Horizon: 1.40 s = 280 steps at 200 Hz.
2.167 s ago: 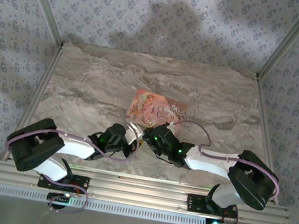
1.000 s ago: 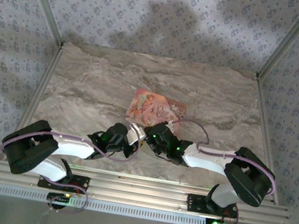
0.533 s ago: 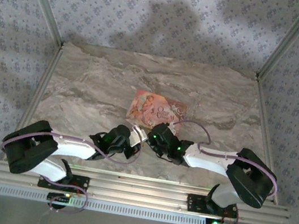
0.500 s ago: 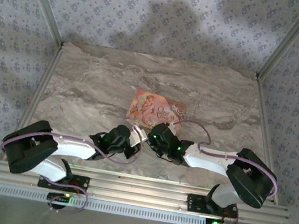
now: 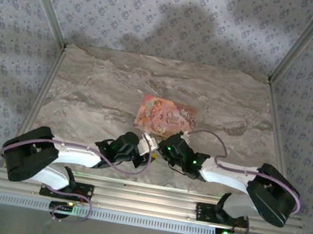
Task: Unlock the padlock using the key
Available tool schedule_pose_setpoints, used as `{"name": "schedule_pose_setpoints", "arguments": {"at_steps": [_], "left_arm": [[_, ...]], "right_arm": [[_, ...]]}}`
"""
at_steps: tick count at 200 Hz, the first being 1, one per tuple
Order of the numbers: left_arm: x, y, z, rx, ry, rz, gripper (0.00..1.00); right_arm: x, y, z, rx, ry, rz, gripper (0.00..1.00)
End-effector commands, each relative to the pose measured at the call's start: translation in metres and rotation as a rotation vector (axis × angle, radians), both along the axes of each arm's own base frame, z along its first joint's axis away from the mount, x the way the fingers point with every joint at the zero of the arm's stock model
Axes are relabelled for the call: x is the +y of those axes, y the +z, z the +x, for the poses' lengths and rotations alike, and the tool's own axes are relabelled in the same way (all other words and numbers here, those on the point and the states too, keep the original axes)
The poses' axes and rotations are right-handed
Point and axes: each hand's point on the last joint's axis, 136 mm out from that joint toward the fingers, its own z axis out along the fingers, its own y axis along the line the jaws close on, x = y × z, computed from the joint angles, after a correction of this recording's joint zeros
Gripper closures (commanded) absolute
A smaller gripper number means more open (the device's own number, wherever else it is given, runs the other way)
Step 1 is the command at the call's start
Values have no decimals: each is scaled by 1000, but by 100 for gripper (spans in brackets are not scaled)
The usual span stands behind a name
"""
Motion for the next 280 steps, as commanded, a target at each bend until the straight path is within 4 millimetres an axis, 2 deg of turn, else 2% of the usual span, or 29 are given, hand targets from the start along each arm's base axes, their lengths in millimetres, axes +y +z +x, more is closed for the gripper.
{"name": "schedule_pose_setpoints", "arguments": {"at_steps": [1,28,51,65,87,109,138,169,201,242,280], "left_arm": [[5,20,0,0,27,-68,52],[26,27,3,46,108,-116,48],[42,31,6,69,157,-131,47],[48,33,6,70,175,-138,46],[56,35,6,74,193,-149,46],[60,35,6,79,203,-149,46],[64,34,5,78,213,-151,46],[65,36,5,75,214,-154,46],[67,36,5,71,218,-153,45],[68,33,5,75,221,-149,45],[68,32,4,78,221,-145,45]], "right_arm": [[-32,9,7,-55,-131,-20,100],[-58,19,9,-104,-209,-28,100],[-70,26,11,-128,-247,-43,100],[-74,21,11,-119,-253,-66,100],[-81,3,9,-88,-268,-78,100],[-81,-9,9,-66,-264,-53,100],[-74,-1,17,-74,-187,-74,100],[-86,-1,24,-75,-215,-75,100],[-94,11,31,-119,-234,-67,100],[-105,17,33,-137,-265,-75,100],[-120,8,30,-109,-306,-106,100]]}}
